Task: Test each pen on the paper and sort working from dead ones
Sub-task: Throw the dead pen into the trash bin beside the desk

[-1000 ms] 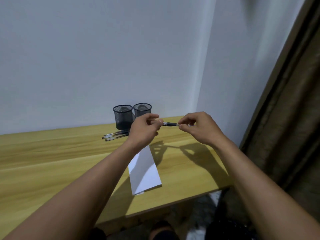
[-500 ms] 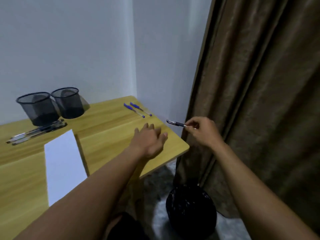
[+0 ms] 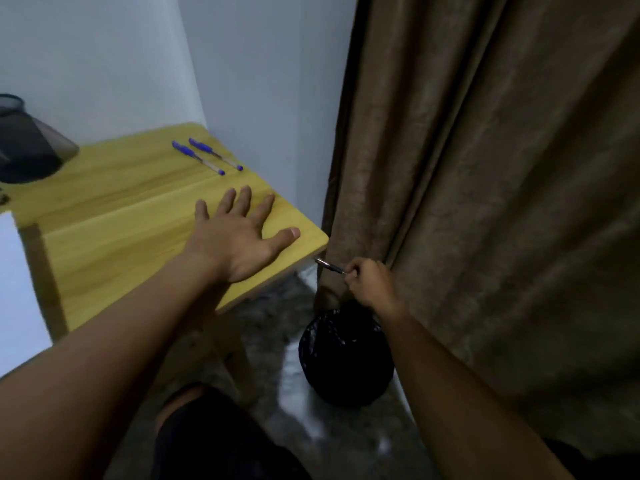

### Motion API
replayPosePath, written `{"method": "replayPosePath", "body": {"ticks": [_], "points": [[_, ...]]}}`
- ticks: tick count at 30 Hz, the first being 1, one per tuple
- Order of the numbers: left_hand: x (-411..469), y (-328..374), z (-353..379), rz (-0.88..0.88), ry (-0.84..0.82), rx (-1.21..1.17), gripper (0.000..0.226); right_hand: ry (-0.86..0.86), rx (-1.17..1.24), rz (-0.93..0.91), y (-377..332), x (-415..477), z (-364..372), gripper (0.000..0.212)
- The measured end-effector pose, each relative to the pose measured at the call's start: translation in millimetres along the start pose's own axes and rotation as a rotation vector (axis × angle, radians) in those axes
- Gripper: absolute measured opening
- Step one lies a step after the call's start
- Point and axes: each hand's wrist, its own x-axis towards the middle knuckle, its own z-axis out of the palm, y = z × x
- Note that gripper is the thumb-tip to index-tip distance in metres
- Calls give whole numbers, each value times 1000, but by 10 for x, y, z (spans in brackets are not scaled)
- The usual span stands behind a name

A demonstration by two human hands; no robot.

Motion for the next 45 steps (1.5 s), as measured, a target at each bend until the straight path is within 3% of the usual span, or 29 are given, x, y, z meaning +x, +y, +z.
{"method": "replayPosePath", "body": {"ticks": [9,13,26,37,41,45], "points": [[40,-31,60,10,25,3,98,-109,11,149,714,-109,689,22],[50,-27,92,12,32,-3,99,-132,-80,81,918,-127,849,27],[64,-34,86,46,19,9,94,-228,-128,163,1146,-222,1117,30],[30,4,77,44,-6,-14,99,-241,-86,22,499,-214,25,43],[1,40,-33,45,-46,-18,96,-157,-110,-67,47,-211,-666,42],[-55,17,-320,94,45,-138,83,-68,-172,-191,-466,-236,-1242,40]]}}
